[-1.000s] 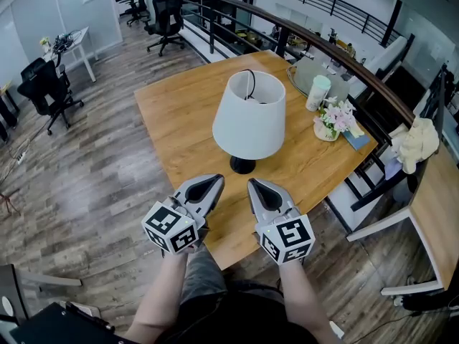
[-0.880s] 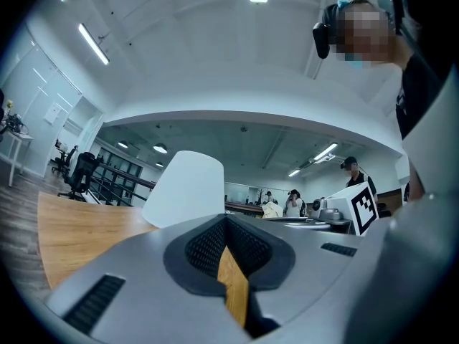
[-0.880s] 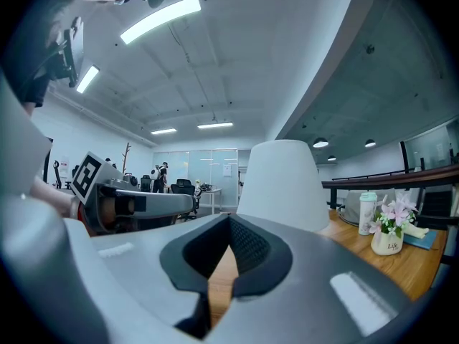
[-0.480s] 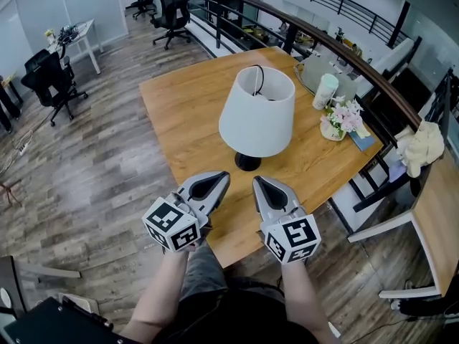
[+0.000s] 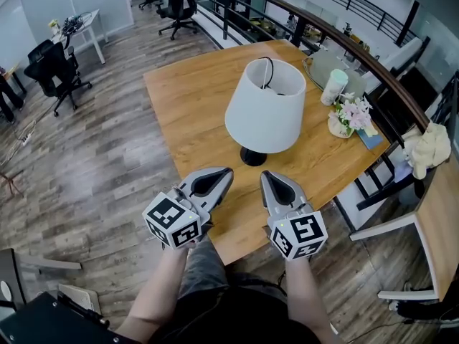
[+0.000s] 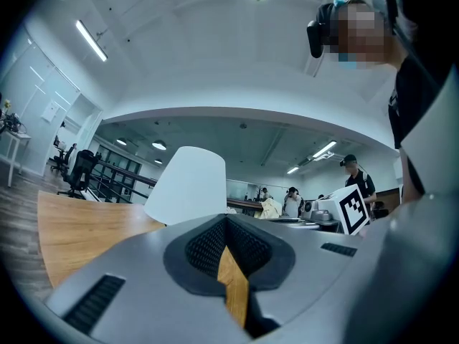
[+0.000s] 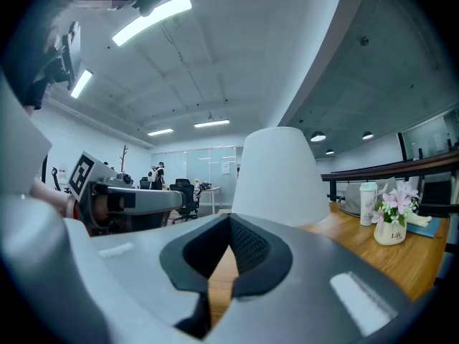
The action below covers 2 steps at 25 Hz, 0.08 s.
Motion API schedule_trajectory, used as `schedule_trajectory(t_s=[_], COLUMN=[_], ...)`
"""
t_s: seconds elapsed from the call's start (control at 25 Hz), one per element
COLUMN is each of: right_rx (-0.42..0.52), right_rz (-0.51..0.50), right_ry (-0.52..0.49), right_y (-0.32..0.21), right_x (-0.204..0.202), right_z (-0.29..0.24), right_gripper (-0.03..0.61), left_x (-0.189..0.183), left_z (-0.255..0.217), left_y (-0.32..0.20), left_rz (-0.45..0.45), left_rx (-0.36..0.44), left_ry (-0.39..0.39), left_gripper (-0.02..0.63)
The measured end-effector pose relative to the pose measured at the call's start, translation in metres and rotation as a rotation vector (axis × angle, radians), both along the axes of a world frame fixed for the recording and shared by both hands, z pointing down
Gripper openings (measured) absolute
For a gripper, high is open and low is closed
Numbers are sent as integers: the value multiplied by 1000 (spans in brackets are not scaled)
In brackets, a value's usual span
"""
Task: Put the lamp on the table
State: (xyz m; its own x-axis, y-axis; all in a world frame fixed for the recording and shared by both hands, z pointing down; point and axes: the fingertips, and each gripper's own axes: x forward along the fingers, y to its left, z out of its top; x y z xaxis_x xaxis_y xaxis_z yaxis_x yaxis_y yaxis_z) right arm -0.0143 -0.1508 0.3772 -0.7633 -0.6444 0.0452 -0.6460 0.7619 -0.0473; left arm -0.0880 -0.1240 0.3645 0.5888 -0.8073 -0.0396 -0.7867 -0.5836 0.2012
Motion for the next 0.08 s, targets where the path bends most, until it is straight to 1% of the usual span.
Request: schedule_trajectory(t_s=[0.08], right_rx=[-2], right_rz=[2], right_ry=[-1], right_y=[-4], right_x=[0], right_z=[1], right_gripper=[6], left_x=[-3], left_z=[1], left_y=[-2], left_rz=[-2], left_rx=[-2], left_ry=[-1], left_gripper=[-3])
